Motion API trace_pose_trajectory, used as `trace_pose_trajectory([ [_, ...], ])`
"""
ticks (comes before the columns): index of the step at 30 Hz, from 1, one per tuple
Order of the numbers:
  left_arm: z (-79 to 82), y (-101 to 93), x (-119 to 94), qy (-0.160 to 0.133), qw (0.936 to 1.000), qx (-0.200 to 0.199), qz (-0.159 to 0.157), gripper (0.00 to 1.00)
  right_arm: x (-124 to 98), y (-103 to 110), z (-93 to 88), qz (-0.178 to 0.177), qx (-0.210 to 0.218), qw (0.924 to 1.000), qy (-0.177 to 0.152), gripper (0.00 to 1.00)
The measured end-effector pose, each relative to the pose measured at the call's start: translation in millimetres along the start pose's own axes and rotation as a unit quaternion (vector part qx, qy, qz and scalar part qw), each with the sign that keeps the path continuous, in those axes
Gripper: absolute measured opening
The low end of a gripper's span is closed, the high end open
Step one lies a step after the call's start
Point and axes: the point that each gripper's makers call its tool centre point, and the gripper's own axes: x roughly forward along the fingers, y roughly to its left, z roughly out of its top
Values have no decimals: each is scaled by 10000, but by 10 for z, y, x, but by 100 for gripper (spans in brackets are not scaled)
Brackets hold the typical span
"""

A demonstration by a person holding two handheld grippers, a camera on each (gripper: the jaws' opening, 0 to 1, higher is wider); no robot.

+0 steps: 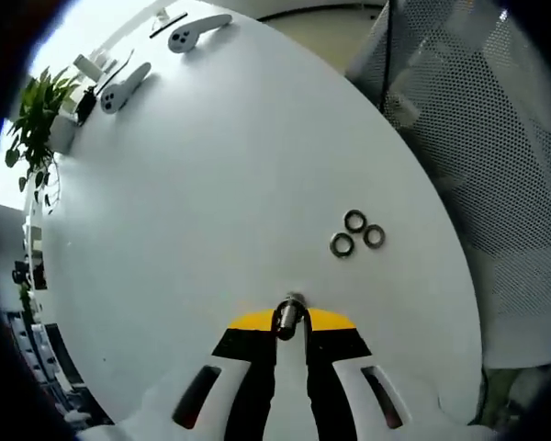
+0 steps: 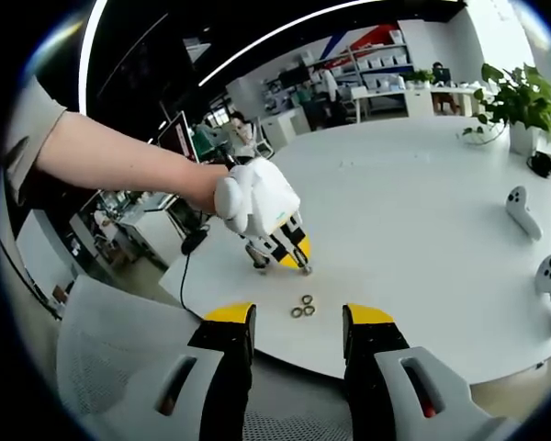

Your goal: Place the washer onto the threaded stud by aligning its center hole with the stud, sliding it down to the base, and recovering from edge contact or off-axis alignment until the washer reaches the visible bottom stop.

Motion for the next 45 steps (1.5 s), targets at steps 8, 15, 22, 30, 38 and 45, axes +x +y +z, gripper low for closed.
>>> trace_pose_trajectory([
  [8,-63,-65,112,127,9998,-61,-157,8,2,8,-3,13,-11,10000,17,40],
  [15,-70,-74,154,104,9994,-241,-203,9,10,6,-9,17,-21,10000,40,40],
  [22,-52,-72,134,-42,9982,-566,-200,10,10,10,-14,14,-38,10000,52,40],
  [30,-53,16,-54,-241,9944,-1003,209,16,22,28,-44,41,-131,9998,151,40],
  [38,-32,119,-428,-770,9803,-1627,810,16,17,37,-52,56,-209,9996,176,40],
  [45,-9,103,-740,-1145,9674,-1866,1272,17,22,65,-95,85,-366,9988,317,40],
])
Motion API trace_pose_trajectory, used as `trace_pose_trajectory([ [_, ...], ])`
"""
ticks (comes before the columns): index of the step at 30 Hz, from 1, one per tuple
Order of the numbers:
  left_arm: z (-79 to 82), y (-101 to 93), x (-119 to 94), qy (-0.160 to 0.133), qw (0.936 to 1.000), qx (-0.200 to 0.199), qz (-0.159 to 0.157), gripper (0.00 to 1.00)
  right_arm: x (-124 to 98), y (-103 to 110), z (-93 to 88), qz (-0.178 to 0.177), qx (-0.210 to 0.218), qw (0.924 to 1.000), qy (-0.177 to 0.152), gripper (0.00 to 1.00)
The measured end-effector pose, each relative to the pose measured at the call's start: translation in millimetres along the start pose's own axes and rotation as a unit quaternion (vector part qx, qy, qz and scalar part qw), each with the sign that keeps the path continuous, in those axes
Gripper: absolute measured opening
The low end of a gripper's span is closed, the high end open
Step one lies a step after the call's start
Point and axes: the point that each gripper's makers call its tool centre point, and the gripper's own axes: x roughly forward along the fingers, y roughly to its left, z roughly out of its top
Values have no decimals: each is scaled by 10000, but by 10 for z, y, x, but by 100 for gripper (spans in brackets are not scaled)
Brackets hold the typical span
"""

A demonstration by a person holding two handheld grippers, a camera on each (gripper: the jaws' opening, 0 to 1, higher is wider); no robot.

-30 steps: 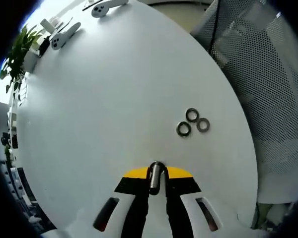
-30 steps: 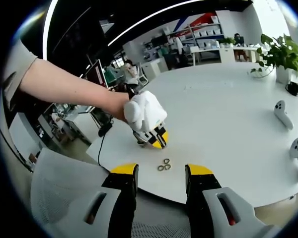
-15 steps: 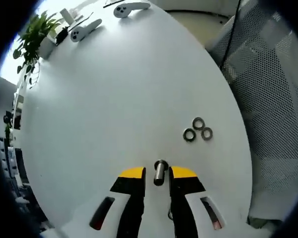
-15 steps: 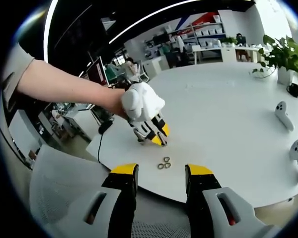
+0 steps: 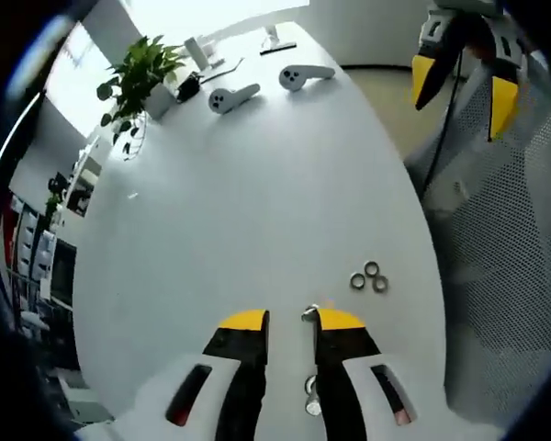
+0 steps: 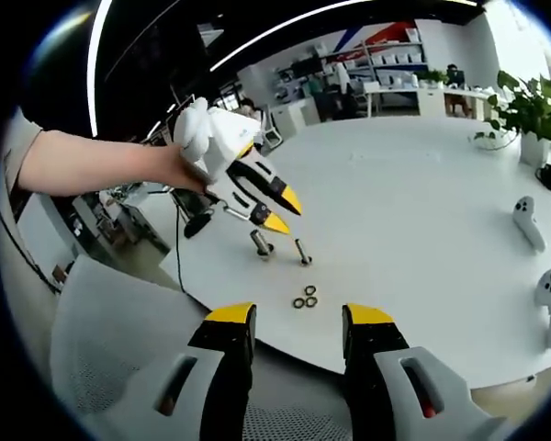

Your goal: Place the washer onto the threaded stud by aligning its center hole with the stud, sliding it down to the base, and recovering from edge contact or off-axis alignment until the washer reaches the visible bottom stop.

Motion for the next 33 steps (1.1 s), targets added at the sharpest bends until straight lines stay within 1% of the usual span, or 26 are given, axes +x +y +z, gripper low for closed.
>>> trace_pose_trajectory([
  [2,-29,-8,-57,-15,9999,-114,60,18,-6,-6,2,-21,-12,10000,-6,40],
  [4,-23,-33,-133,-106,9997,-209,117,18,-13,-20,8,-51,10,10000,-32,40],
  [7,-2,-85,-253,-214,9993,-233,182,18,-17,-33,20,-80,-1,9999,-67,40],
  [8,15,-106,-299,-289,9991,-241,209,18,-18,-31,18,-83,-16,10000,-51,40],
  [13,21,-178,-384,-438,9985,-188,262,18,-11,-34,4,-110,-75,9999,0,40],
  [17,30,-226,-414,-526,9980,-186,296,18,-20,-27,23,-110,-97,9999,-54,40],
  [20,43,-259,-419,-565,9978,-202,290,18,-15,-31,1,-124,-118,9999,10,40],
  [23,96,-301,-441,-609,9975,-223,276,18,-15,-25,-5,-117,-129,9998,31,40],
  [25,167,-326,-447,-704,9968,-254,276,18,-8,-19,-18,-100,-139,9998,69,40],
  [27,209,-346,-441,-738,9966,-267,256,18,-3,-19,-34,-98,-162,9997,119,40],
  [30,280,-373,-413,-762,9966,-233,225,18,-6,-13,-39,-97,-175,9997,132,40],
  [33,311,-386,-383,-758,9966,-252,207,18,-9,-40,-50,-155,-162,9996,156,40],
])
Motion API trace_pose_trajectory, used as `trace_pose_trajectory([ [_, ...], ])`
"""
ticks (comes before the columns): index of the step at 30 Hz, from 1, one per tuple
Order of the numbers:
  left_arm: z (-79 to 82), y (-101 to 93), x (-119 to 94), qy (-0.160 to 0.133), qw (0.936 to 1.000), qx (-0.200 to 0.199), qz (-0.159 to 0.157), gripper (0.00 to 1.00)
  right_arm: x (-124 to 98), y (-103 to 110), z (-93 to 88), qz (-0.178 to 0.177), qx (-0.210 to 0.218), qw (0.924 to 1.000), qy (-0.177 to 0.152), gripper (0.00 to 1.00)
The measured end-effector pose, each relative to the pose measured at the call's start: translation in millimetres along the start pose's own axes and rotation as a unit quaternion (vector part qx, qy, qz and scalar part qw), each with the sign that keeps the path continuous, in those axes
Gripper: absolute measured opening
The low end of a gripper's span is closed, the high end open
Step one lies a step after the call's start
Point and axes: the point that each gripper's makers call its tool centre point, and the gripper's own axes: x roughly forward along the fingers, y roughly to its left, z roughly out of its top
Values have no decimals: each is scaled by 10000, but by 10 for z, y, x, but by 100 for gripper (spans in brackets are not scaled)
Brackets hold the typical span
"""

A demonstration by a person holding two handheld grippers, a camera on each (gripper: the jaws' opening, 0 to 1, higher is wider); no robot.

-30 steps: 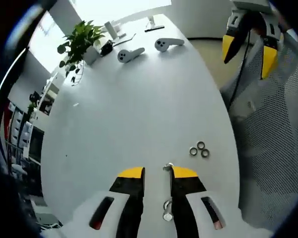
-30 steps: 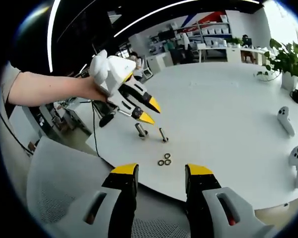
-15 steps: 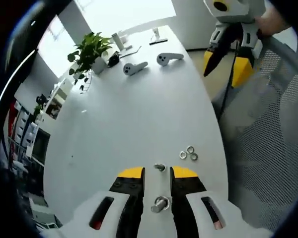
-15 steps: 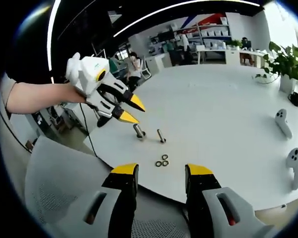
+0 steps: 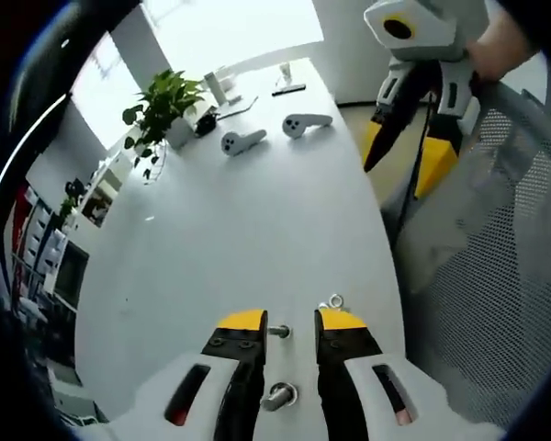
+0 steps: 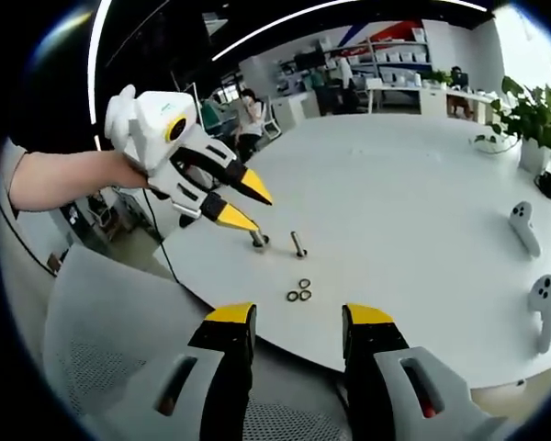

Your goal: Place the washer onto the threaded stud by aligning its center hole with the stud, sliding it down to the base, and recovering from edge contact or off-axis alignment until the washer reaches the visible bottom stop.

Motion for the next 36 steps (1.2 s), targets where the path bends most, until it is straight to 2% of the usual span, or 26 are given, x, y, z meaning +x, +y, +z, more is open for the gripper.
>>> trace_pose_trajectory([
  [9,-7,-133,125,250,9995,-156,-147,19,23,61,-30,155,-75,9998,89,39],
  [17,-76,-139,222,594,9975,-356,-164,19,38,117,-62,273,-119,9994,197,39],
  [26,-105,-87,306,899,9956,-250,-82,19,46,171,-66,422,-147,9988,201,40],
  [36,-103,-110,342,1139,9931,-228,-136,19,58,194,-87,488,-205,9983,257,40],
])
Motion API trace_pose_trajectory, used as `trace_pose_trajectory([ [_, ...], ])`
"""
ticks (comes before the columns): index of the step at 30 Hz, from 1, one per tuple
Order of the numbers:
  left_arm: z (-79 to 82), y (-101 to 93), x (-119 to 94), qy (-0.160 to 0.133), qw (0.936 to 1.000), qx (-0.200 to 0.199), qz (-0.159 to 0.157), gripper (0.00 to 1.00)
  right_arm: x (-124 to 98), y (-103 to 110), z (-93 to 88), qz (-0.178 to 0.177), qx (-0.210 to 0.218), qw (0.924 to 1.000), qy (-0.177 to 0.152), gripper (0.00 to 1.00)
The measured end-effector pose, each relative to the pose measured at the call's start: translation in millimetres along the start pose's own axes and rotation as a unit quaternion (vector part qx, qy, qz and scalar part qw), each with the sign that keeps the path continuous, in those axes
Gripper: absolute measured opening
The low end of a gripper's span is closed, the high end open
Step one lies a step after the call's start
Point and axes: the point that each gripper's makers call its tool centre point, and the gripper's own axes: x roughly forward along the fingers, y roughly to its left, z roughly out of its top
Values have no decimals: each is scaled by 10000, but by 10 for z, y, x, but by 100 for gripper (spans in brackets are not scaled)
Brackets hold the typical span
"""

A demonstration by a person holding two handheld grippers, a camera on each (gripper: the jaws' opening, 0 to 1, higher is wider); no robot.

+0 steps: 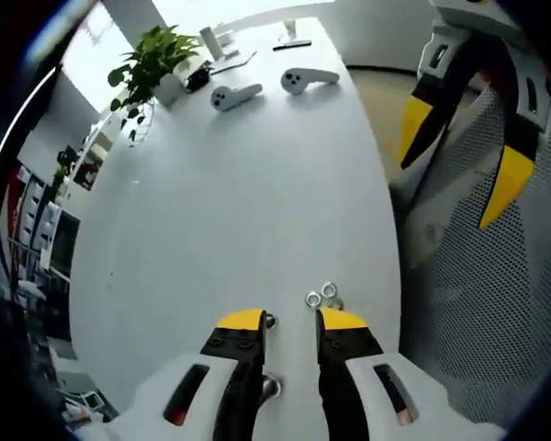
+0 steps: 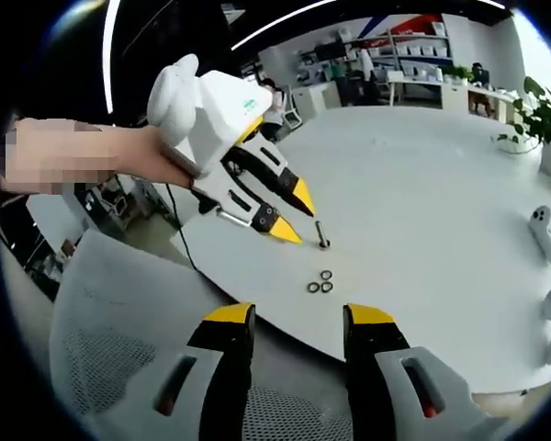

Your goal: Place the washer onto the threaded stud by aligning its center hole with the stud, sliding it down to the base, and recovering from edge contact or off-axis alignment until the washer reaches the visible bottom stop.

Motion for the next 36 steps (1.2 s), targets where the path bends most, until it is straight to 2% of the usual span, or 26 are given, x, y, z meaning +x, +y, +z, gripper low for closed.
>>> trace_pose_trajectory([
  [6,7,-62,71,80,9998,147,-130,19,6,6,-6,25,-8,10000,26,40],
  [11,19,-168,149,85,9986,318,-421,20,4,-5,5,10,2,10000,2,40],
  [17,-48,-181,241,164,9972,397,-618,20,1,-29,17,-44,35,10000,-38,40],
  [22,-76,-231,291,205,9947,615,-803,20,2,-18,5,-36,17,10000,6,40],
  [26,-112,-245,347,188,9946,479,-905,19,-7,-31,25,-65,65,9999,-62,40],
  [29,-122,-271,410,65,9948,-11,-1014,19,-8,-32,32,-65,79,9999,-75,40],
  [31,-161,-268,440,90,9945,-161,-1033,19,-7,-35,28,-74,77,9999,-56,40],
  [36,-274,-355,547,229,9931,-165,-1139,18,-13,-50,39,-101,127,9998,-94,39],
])
